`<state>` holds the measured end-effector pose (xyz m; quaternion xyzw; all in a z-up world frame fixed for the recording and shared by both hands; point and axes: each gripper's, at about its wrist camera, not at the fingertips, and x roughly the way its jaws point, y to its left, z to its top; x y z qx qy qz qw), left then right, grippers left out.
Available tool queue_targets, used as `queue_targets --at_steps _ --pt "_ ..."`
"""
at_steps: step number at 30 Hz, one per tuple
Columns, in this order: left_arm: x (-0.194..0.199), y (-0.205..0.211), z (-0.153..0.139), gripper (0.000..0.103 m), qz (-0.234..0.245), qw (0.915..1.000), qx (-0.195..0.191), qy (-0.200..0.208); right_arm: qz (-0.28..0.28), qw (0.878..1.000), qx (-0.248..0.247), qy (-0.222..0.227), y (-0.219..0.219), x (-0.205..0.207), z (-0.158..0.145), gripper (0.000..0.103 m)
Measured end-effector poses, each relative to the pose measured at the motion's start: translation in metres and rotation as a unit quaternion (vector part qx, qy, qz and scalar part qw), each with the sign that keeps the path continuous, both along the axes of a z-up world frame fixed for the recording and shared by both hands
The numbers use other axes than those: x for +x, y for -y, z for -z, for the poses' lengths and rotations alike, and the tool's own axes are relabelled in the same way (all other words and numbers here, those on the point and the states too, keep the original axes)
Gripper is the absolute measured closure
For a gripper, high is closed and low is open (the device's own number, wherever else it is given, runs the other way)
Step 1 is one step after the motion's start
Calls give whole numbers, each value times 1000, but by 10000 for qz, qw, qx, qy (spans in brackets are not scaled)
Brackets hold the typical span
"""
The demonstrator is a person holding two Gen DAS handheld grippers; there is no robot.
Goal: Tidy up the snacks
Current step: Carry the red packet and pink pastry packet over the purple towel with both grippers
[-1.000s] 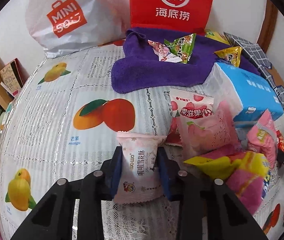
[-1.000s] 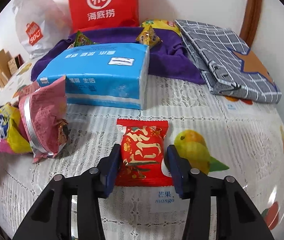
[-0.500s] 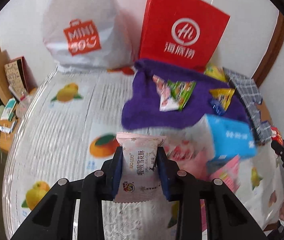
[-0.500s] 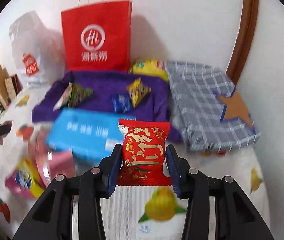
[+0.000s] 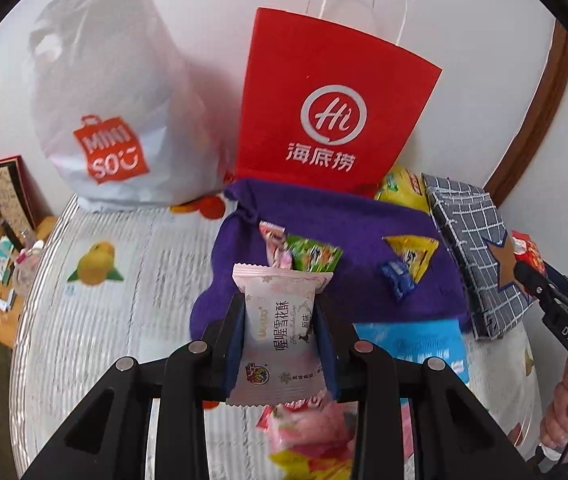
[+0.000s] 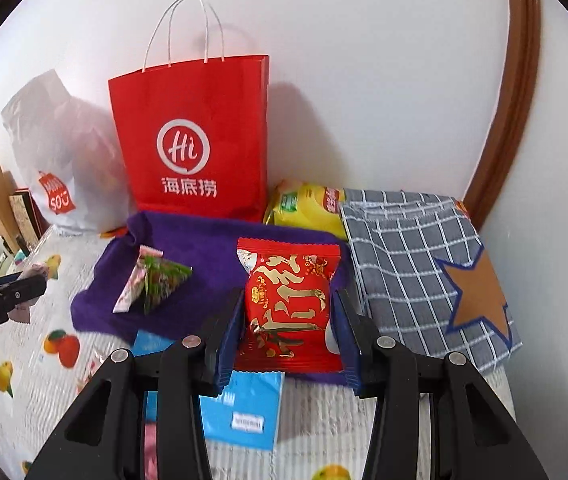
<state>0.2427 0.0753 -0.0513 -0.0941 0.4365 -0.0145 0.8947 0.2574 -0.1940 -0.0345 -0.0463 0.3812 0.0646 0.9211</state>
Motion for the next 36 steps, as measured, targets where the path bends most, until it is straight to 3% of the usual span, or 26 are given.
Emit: queue_targets --at_steps 13,27,36 --pt "58 5 0 72 27 10000 16 -40 -152 9998 54 -73 -20 64 13 59" --pt "116 19 38 72 257 9989 -206 -336 -213 9983 -81 -533 -25 100 61 59" --pt "128 10 63 72 206 9980 -285 -521 -230 9972 -99 -710 -30 109 76 59"
